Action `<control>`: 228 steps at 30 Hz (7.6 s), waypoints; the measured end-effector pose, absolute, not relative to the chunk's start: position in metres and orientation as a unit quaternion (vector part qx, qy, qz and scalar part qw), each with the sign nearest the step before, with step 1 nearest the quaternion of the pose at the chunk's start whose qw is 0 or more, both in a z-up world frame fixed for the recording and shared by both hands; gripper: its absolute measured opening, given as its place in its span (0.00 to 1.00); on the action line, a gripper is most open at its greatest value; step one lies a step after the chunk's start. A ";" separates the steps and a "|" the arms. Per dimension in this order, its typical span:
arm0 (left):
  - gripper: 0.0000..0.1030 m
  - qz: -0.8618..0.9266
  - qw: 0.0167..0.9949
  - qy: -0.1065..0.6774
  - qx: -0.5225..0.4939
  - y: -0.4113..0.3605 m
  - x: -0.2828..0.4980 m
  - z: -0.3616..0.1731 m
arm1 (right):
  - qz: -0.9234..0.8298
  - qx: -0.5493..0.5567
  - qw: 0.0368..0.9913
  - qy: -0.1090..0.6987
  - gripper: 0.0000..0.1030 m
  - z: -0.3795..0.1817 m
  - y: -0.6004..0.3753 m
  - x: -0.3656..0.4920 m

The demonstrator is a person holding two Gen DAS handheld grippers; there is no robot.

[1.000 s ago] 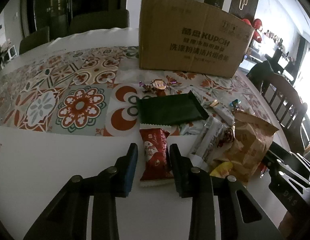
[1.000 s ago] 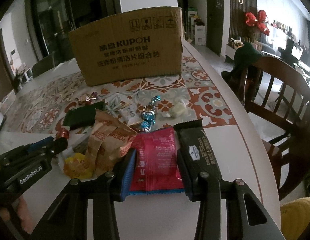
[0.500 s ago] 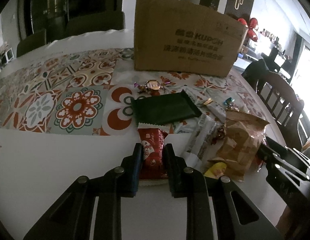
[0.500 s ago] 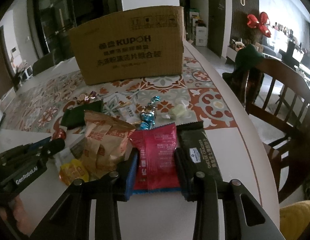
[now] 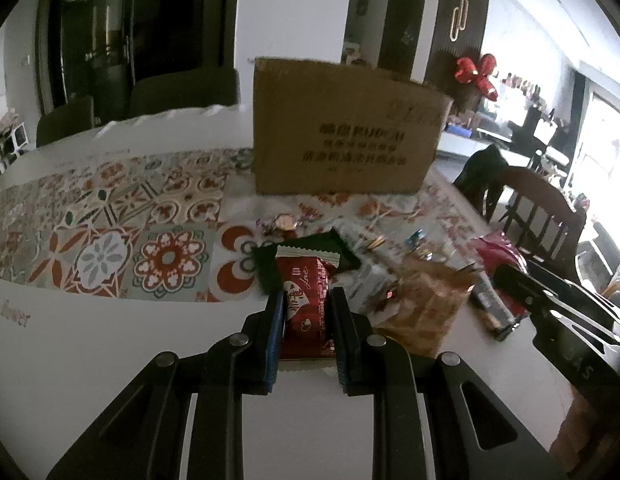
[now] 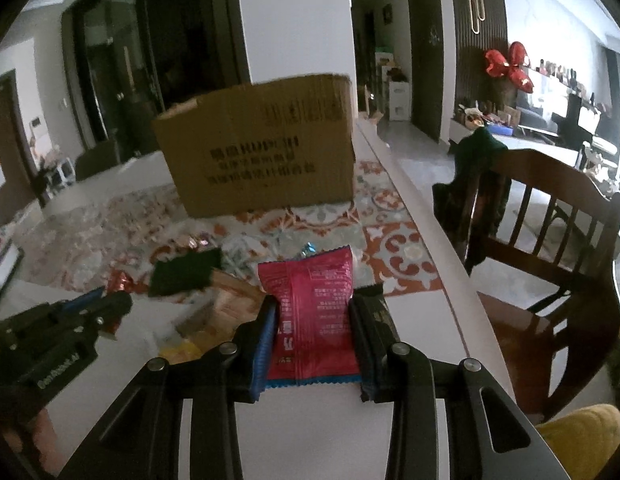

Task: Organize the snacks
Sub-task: 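Lift the red bar with the left tool while the right tool lifts the pink packet, then drop the red bar from the left tool into the box while the right tool drops the pink packet, then move both open tools back toward the remaining snacks, then grasp the tan biscuit bag with the left tool while the right tool grasps the dark cracker bar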

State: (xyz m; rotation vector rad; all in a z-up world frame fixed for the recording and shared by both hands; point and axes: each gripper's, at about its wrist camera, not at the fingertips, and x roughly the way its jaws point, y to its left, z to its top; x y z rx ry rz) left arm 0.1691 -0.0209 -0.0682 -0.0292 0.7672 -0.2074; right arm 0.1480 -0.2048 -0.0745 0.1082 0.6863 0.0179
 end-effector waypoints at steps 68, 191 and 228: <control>0.39 -0.108 0.900 0.419 0.055 -0.077 0.413 0.076 | 0.089 0.081 0.909 0.398 0.36 0.058 -0.225 0.402; 0.43 -0.207 0.857 0.469 0.047 -0.122 0.207 -0.105 | 0.029 0.018 0.880 0.475 0.52 -0.128 -0.250 0.191; 0.41 -0.195 0.898 0.394 0.027 -0.102 0.194 -0.022 | 0.047 0.047 0.922 0.380 0.32 -0.047 -0.241 0.169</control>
